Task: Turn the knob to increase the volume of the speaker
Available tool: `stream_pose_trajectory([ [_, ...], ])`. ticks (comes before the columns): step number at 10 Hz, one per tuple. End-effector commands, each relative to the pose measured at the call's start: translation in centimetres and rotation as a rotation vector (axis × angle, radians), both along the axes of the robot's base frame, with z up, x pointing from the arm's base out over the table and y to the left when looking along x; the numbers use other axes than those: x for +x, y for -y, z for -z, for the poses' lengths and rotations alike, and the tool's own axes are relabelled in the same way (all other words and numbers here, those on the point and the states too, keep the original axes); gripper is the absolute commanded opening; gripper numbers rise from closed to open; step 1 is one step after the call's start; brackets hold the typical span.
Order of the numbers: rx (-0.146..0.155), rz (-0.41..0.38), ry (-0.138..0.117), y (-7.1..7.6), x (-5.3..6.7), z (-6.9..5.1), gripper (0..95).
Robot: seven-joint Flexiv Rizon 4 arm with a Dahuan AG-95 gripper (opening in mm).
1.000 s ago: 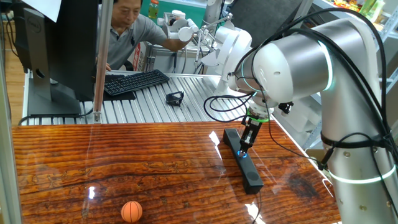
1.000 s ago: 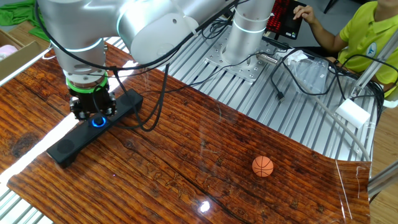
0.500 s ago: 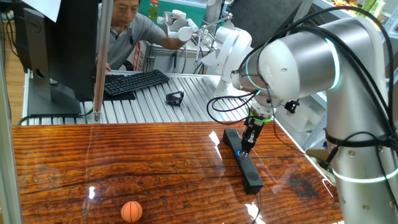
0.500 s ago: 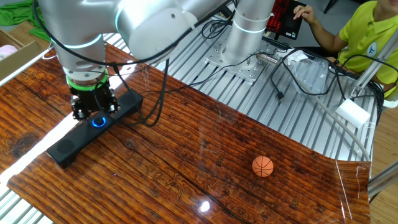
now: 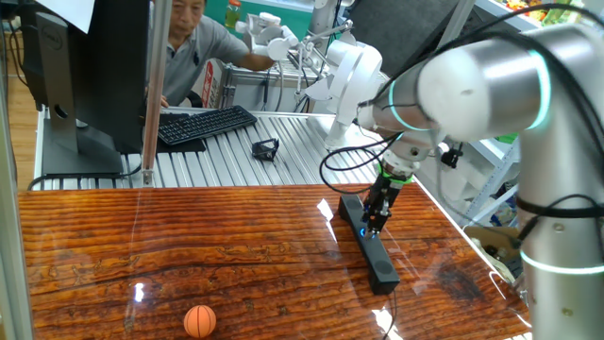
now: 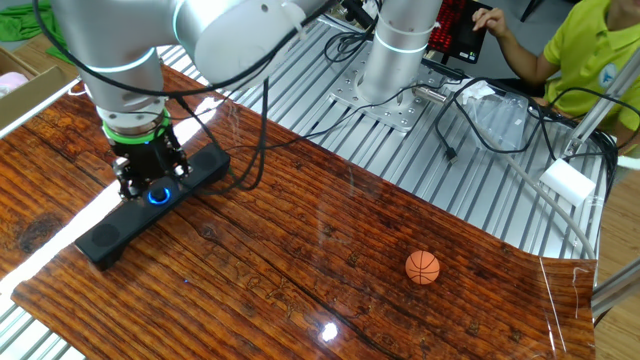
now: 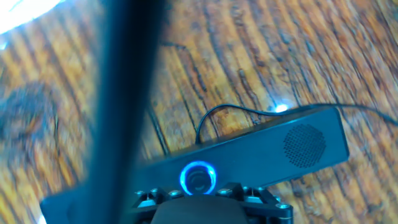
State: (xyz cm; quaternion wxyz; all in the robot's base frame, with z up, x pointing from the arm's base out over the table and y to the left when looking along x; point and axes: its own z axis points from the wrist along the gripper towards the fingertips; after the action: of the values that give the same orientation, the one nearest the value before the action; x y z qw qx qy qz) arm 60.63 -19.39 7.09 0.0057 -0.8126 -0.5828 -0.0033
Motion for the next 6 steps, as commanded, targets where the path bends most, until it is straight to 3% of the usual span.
stream_pose_trajectory([
  [1, 0.041, -0.271, 0.007, -1.5, 0.0, -0.9, 57.0],
  [4, 0.095, -0.453, 0.027, -2.1, -0.1, -1.2, 57.0],
  [6, 0.096, -0.607, 0.04, -2.8, -0.2, -1.7, 57.0],
])
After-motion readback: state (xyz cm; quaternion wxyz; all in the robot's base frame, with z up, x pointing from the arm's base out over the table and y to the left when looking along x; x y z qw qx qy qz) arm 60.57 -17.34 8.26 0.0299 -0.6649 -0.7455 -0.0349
